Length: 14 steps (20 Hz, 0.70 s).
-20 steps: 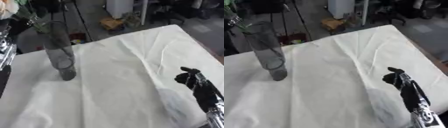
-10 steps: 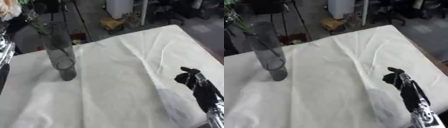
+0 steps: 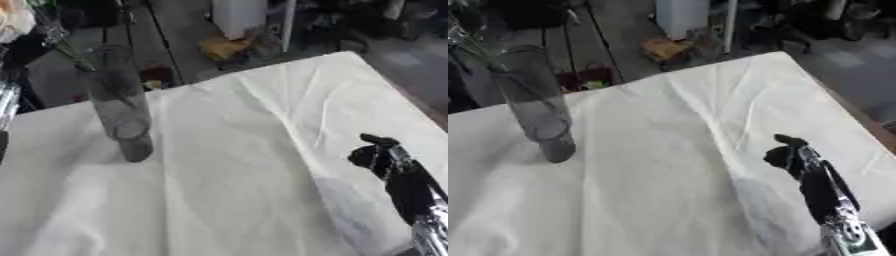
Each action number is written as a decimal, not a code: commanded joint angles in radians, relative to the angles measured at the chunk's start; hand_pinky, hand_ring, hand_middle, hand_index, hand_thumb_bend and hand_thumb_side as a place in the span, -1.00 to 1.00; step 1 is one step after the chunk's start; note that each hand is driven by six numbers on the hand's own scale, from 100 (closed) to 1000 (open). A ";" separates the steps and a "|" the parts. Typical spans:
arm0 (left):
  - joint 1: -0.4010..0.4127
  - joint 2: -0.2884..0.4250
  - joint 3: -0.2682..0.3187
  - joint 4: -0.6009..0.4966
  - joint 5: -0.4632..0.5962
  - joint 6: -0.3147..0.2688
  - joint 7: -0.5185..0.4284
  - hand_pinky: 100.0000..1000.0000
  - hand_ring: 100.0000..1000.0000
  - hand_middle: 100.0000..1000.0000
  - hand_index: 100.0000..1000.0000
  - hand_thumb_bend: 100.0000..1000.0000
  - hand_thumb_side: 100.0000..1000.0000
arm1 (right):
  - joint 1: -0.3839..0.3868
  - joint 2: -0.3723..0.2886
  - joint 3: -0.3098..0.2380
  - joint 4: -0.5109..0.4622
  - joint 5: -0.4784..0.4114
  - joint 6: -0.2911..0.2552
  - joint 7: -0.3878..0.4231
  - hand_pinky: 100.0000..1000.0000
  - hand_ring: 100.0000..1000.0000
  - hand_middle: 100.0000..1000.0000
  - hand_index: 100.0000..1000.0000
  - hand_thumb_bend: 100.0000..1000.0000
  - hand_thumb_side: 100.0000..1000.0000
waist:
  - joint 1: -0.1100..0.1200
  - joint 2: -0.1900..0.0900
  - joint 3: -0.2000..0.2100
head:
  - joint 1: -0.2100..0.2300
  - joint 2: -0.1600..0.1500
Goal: Arrange flowers into the vase.
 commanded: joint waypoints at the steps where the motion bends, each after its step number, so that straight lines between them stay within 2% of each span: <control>1: -0.014 0.031 0.012 -0.018 -0.014 0.010 -0.018 0.04 0.02 -0.11 0.26 1.00 0.25 | -0.007 -0.011 -0.010 -0.014 -0.006 -0.003 -0.001 0.57 0.33 0.14 0.71 -1.00 1.00 | -0.006 -0.016 0.001 | -0.003 -0.004; 14: -0.015 0.013 0.004 0.050 -0.057 0.016 -0.053 0.02 0.01 -0.11 0.29 1.00 0.23 | -0.008 -0.009 -0.009 -0.016 -0.005 -0.004 -0.001 0.57 0.33 0.14 0.70 -1.00 1.00 | -0.011 -0.010 -0.002 | -0.003 -0.009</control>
